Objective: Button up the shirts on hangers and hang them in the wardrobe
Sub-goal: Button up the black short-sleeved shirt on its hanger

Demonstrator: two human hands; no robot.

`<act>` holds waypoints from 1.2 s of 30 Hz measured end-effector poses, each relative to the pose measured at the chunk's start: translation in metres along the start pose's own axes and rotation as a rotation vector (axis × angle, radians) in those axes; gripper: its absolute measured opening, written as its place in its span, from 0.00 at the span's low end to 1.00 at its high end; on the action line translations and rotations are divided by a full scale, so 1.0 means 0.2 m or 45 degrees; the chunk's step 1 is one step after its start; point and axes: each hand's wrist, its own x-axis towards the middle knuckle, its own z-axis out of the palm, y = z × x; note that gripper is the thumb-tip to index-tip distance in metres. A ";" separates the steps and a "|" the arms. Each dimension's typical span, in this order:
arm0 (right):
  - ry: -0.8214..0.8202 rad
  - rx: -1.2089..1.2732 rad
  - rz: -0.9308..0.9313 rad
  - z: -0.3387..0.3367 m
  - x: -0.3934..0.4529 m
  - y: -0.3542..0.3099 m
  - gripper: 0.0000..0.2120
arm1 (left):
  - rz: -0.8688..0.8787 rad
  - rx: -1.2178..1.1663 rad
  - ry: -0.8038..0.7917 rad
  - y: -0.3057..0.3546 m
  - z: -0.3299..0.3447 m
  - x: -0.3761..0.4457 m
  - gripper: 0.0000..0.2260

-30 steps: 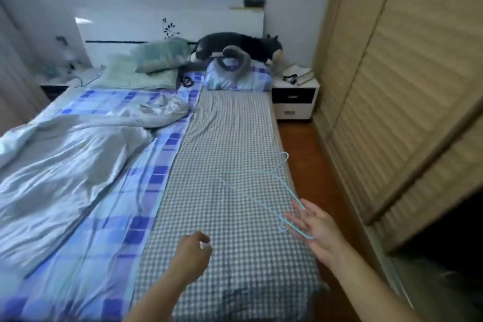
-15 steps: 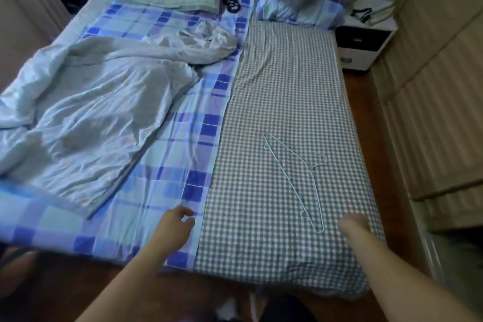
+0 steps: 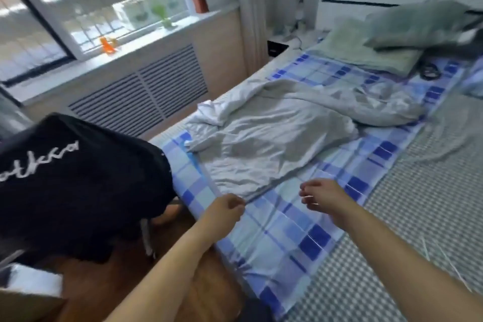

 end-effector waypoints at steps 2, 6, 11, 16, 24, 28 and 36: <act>-0.207 -0.092 -0.057 0.27 0.02 -0.19 0.06 | -0.047 -0.025 0.125 -0.08 -0.24 -0.10 0.07; -0.423 -0.255 -0.166 0.83 0.01 -0.54 0.07 | -0.117 -0.108 0.451 -0.34 -0.73 -0.30 0.08; -0.677 -0.407 -0.343 1.61 -0.09 -0.85 0.07 | -0.238 -0.113 0.673 -0.85 -1.31 -0.45 0.07; -0.753 -0.556 -0.483 2.53 0.00 -1.00 0.06 | -0.262 0.136 1.131 -1.43 -2.17 -0.32 0.06; -0.228 -1.000 -0.673 3.54 0.56 -1.09 0.32 | -0.463 0.084 1.042 -2.10 -3.13 0.08 0.25; 0.001 -1.024 -0.748 3.63 0.48 -1.19 0.08 | -0.323 0.072 0.976 -2.19 -3.18 0.20 0.07; 0.421 -0.706 -1.071 3.59 0.32 -1.48 0.13 | -0.145 0.074 1.014 -2.20 -3.24 0.28 0.15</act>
